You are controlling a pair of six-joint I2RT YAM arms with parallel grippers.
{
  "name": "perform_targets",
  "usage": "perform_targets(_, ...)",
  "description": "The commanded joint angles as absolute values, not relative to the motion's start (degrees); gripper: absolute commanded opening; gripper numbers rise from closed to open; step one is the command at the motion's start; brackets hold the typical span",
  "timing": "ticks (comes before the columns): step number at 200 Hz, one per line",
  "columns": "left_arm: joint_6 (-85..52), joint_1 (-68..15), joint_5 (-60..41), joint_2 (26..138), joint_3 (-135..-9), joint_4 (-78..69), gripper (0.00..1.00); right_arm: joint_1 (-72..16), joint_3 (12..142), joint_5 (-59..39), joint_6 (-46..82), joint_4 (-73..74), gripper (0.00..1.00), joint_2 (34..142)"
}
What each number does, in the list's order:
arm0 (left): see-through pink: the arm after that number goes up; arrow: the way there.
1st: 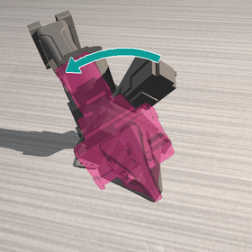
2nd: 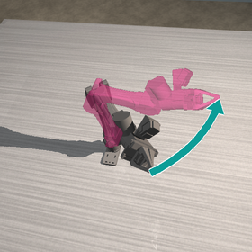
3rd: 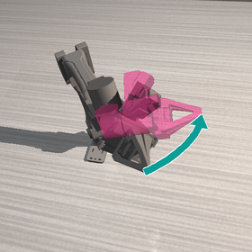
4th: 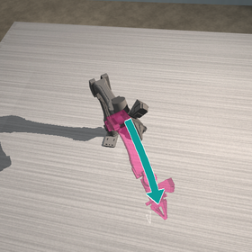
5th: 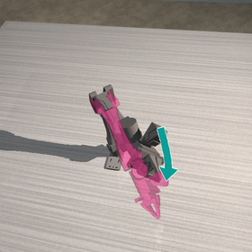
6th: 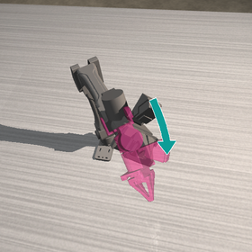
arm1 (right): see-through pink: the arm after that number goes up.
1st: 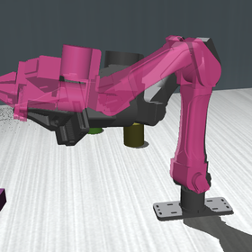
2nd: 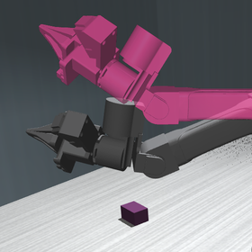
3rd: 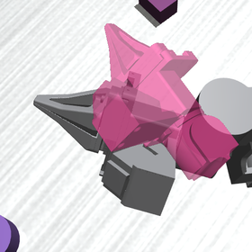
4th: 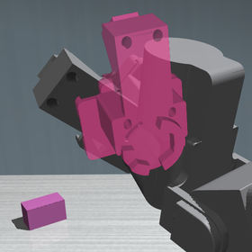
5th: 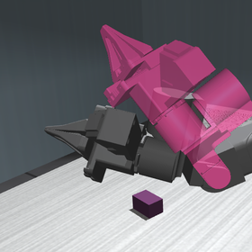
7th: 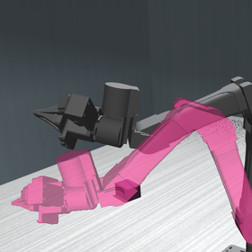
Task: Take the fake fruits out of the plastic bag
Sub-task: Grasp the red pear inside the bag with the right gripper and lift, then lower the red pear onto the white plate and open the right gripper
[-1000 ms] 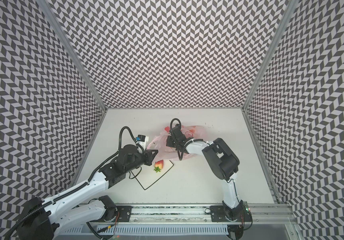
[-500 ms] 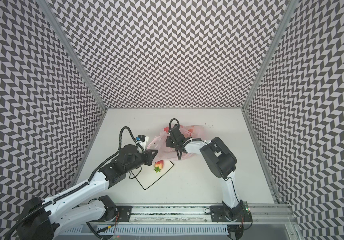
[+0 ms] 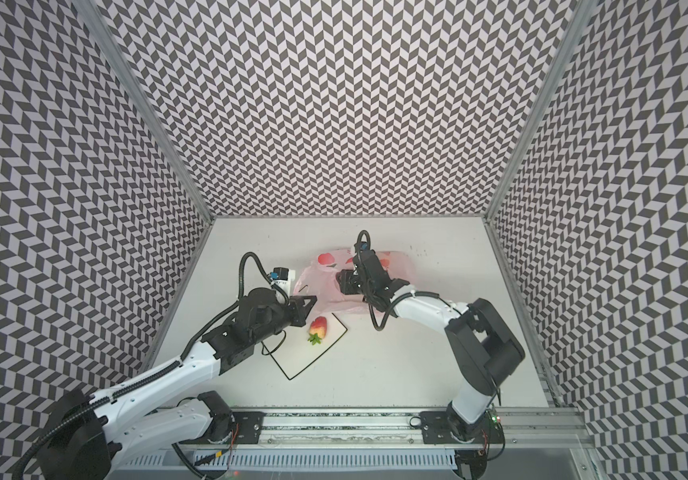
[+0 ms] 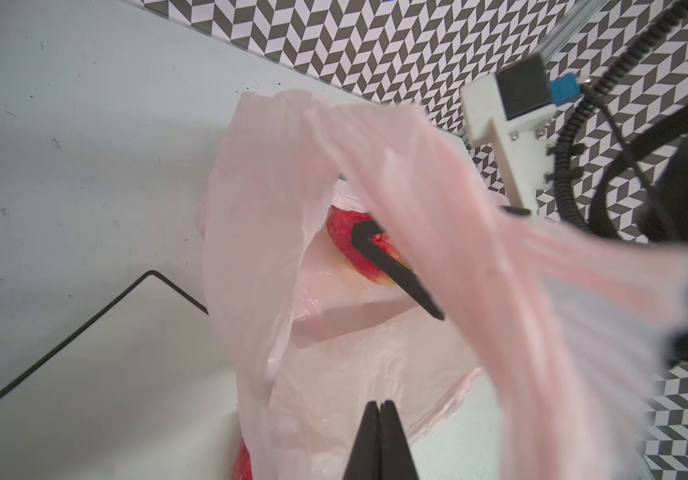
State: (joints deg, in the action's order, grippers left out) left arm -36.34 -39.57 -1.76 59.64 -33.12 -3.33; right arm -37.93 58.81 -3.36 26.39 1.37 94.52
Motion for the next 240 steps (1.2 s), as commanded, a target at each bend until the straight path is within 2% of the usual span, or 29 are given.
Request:
perform_targets(1, -37.41, -38.64, -1.95, 60.29, -33.96, -6.41, 0.00, -37.62, 56.08, -9.51, 20.78, 5.72, 0.33, 90.02)
perform_targets(31, -36.16, -36.97, -4.08, 61.75, -35.17, -6.76, 0.00, -37.87, 51.99, -18.07, 15.35, 8.77, 0.33, 83.69)
perform_targets(70, -35.08, -34.27, -7.21, 63.60, -36.45, -7.76, 0.00, -40.63, 48.47, -20.89, 9.04, 9.26, 0.33, 75.02)
perform_targets(99, -34.22, -32.23, -9.45, 65.49, -37.48, -8.67, 0.00, -47.24, 47.39, -19.14, 3.50, 6.07, 0.33, 71.35)
perform_targets(125, -33.80, -30.54, -10.86, 66.83, -38.11, -9.31, 0.00, -56.05, 42.72, -11.57, 1.32, 7.12, 0.34, 70.04)
perform_targets(178, -33.52, -29.01, -11.76, 67.19, -38.56, -8.84, 0.00, -67.71, 38.47, 2.00, 6.76, 18.93, 0.34, 80.21)
perform_targets(240, -33.10, -28.75, -10.99, 65.42, -38.70, -7.06, 0.00, -71.03, 47.25, 15.45, 8.27, 22.20, 0.34, 98.24)
